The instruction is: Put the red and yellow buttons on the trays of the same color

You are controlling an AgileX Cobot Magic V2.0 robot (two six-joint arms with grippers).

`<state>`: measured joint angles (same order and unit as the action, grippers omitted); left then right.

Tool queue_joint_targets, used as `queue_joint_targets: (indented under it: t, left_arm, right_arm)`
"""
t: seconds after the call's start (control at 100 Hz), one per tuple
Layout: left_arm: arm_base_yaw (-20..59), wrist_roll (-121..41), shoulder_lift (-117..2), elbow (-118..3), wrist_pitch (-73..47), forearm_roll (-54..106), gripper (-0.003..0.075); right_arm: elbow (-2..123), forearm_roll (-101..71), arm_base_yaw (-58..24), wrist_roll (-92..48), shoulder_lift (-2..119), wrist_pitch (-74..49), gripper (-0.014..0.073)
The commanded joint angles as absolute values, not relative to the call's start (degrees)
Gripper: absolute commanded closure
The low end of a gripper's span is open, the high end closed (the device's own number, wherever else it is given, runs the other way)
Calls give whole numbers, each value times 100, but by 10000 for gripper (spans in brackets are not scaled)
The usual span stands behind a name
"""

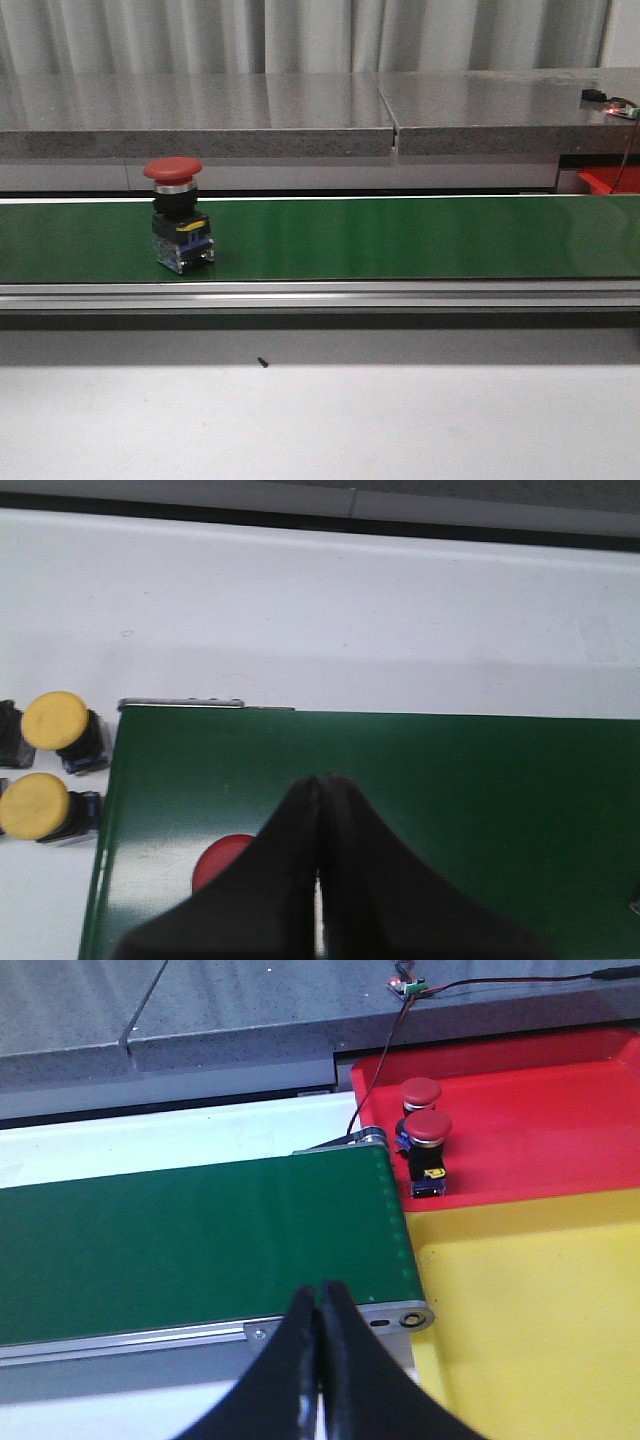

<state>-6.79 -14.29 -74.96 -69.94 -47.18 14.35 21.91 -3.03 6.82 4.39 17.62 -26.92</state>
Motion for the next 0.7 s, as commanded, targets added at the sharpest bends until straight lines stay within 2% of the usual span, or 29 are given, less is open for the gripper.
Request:
queue_joint_targets:
  t: [0.0, 0.27, 0.69]
  left_arm:
    - [-422, -1452, -7195, -7047, -4352, 1465, 739]
    - [269, -1440, -6680, -6532, -3969, 1222, 739]
    - [405, -1327, -5372, -5444, -3292, 1081, 739]
  right_arm:
    - [2336, -258, 684, 441, 1810, -2263, 660]
    - [2336, -258, 684, 441, 1810, -2263, 660]
    - [2336, -241, 684, 441, 1810, -2264, 660]
